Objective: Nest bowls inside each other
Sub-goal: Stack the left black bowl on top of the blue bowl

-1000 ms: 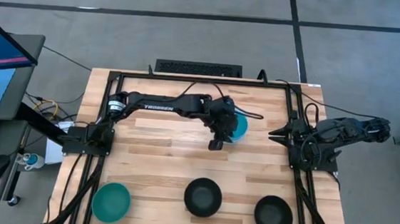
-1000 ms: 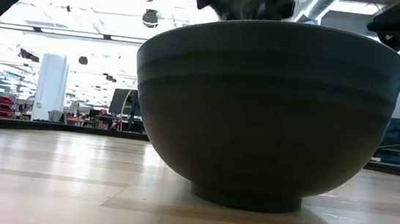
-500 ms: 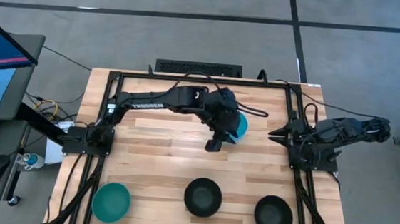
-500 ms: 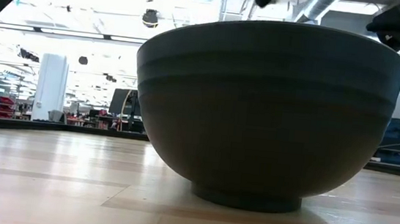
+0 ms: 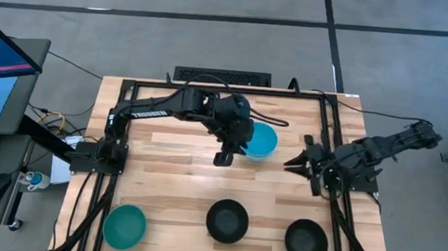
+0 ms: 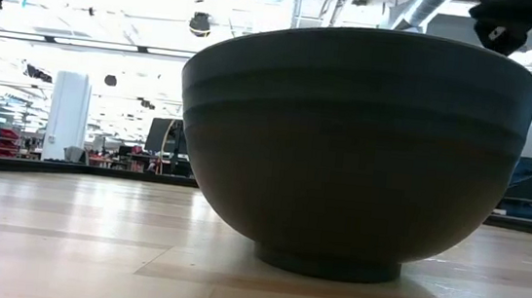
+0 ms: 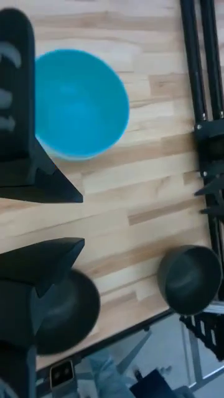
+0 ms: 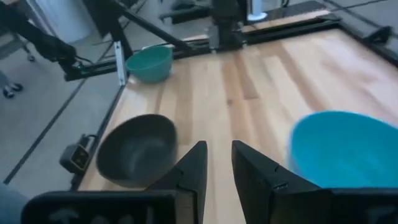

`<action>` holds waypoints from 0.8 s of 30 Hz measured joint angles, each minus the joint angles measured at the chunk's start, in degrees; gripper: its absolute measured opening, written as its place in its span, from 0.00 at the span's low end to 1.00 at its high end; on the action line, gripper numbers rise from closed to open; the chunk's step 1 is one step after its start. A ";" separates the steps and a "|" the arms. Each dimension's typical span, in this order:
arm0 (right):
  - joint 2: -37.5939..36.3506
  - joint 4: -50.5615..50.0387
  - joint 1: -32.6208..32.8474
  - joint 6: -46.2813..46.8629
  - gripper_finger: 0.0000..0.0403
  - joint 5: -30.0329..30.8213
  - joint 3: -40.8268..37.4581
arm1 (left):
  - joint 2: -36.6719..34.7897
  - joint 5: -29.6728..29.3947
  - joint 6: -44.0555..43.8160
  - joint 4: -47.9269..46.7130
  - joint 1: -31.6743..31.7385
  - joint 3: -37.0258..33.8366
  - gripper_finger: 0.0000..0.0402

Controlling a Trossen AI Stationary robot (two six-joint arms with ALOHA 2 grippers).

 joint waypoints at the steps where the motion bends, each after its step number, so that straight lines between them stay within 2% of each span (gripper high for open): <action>1: 2.13 1.53 0.63 0.74 0.24 -0.02 0.00 | -0.11 0.00 -0.45 -0.15 -0.37 0.00 0.21; 7: 10.84 11.17 5.26 2.75 0.24 0.71 -0.01 | -1.43 1.80 -1.00 -1.39 -3.19 -0.04 0.16; 15: 16.72 24.64 8.29 2.31 0.24 7.86 -0.02 | -5.54 5.49 -1.44 7.80 -5.61 0.00 0.15; 24: 21.14 38.27 9.67 1.86 0.24 12.44 0.00 | -9.73 4.30 4.04 0.69 -8.83 0.04 0.15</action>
